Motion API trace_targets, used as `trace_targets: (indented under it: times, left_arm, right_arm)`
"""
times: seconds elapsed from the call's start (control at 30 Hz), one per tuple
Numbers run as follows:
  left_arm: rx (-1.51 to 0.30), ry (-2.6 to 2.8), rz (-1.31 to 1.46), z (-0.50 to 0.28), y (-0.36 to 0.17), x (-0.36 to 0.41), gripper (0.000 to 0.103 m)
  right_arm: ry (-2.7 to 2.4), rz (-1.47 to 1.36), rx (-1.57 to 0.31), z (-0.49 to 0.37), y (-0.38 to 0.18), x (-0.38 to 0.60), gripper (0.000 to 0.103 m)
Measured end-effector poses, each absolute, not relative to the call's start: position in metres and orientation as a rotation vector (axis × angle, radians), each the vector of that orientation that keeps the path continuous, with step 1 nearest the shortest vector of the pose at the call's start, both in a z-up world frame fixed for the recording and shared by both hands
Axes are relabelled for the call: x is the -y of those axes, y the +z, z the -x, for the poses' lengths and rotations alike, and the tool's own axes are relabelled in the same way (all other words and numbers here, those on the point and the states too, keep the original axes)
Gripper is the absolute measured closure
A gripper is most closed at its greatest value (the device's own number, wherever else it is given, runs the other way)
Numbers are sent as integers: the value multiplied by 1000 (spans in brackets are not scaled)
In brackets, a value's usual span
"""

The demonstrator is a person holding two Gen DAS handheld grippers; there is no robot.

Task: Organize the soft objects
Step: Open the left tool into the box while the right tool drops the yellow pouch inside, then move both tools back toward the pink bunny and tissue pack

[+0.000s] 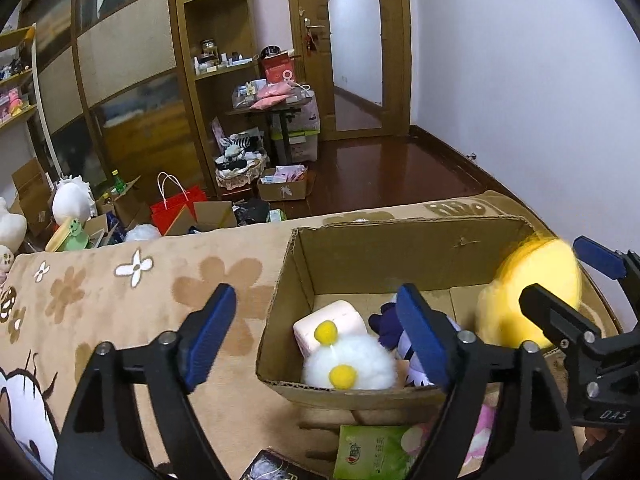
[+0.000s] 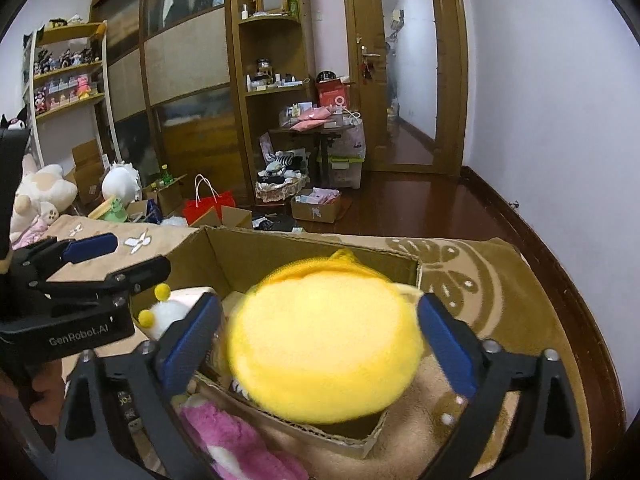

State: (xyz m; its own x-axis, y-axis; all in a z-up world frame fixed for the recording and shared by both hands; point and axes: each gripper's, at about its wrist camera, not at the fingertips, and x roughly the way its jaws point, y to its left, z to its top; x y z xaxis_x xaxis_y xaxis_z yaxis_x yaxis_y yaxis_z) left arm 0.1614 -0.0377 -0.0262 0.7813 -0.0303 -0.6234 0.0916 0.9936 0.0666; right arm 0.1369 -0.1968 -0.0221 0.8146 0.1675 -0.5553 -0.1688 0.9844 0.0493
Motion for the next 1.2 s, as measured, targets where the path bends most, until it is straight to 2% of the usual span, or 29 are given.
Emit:
trace_targets:
  times: [0.07, 0.27, 0.37, 0.77, 1.2]
  left_arm:
    - [-661, -53, -106, -157, -24, 37, 9]
    - [-654, -65, -103, -143, -13, 31, 7]
    - [-638, -65, -119, -130, -6, 29, 3]
    - [-694, -46, -118, -91, 6, 7, 3]
    - [-850, -33, -109, -82, -10, -15, 3]
  right_arm:
    - [172, -3, -592, -134, -18, 197, 0]
    - [142, -45, -594, -120, -11, 204, 0]
    - [136, -44, -587, -111, -3, 204, 0]
    - [70, -27, -630, -74, 4, 198, 0]
    - [69, 41, -707, -47, -6, 172, 0]
